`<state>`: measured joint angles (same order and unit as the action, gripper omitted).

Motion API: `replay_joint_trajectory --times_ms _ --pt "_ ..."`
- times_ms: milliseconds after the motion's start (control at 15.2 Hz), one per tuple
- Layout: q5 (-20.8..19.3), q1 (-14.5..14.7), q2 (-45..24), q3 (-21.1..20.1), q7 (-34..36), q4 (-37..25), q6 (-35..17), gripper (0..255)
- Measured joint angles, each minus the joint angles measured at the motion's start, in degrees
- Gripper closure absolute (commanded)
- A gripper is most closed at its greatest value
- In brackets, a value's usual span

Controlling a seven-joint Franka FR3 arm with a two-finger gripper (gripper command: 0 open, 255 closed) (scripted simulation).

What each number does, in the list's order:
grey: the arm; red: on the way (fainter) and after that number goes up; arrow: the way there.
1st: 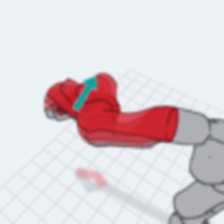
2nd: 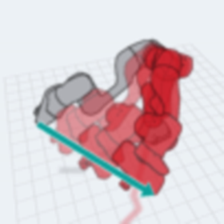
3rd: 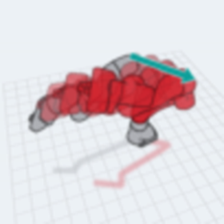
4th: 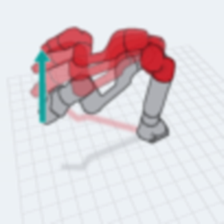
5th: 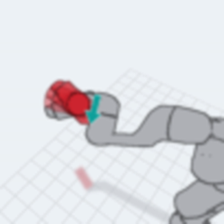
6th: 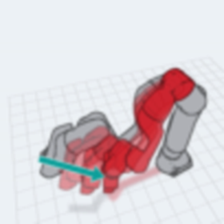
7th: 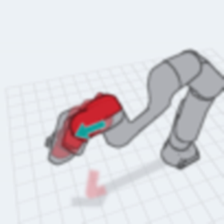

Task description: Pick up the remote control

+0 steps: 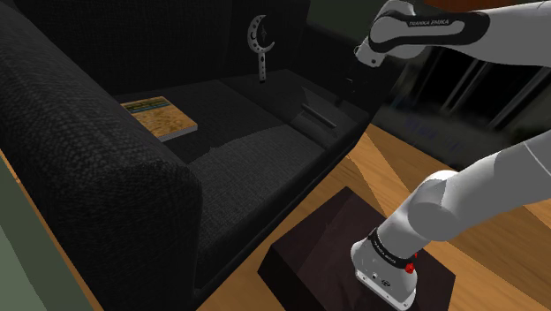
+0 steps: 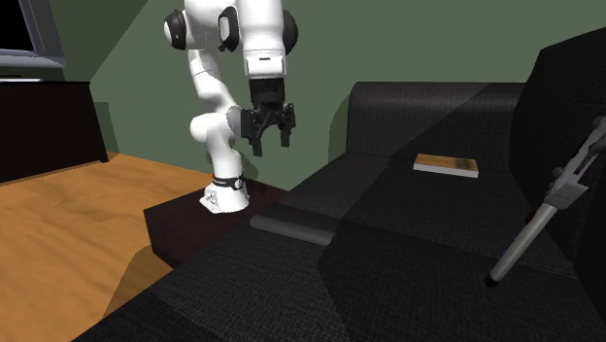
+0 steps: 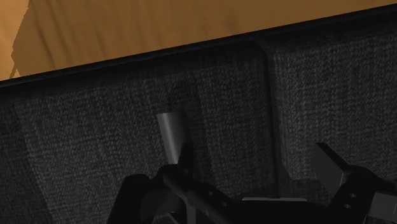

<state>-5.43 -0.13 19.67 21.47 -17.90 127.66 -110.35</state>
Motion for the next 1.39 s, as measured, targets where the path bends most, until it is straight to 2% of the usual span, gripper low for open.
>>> replay_joint_trajectory --times_ms 330,660,792,1254,1320,1386 --pt "5.5 0.8 -10.8 4.5 -8.7 -4.3 -5.5 0" --pt "14.1 0.0 -23.9 7.0 -18.7 -12.2 -8.2 0" --pt "15.6 -0.5 -26.0 7.1 -20.5 -13.3 -8.6 0" --pt "17.9 -1.0 -28.9 6.9 -22.7 -11.1 -13.0 0" --pt "18.0 -1.0 -28.9 6.9 -22.8 -10.9 -13.3 255" --pt "18.0 -1.0 -29.0 6.9 -22.8 -10.8 -13.4 255"
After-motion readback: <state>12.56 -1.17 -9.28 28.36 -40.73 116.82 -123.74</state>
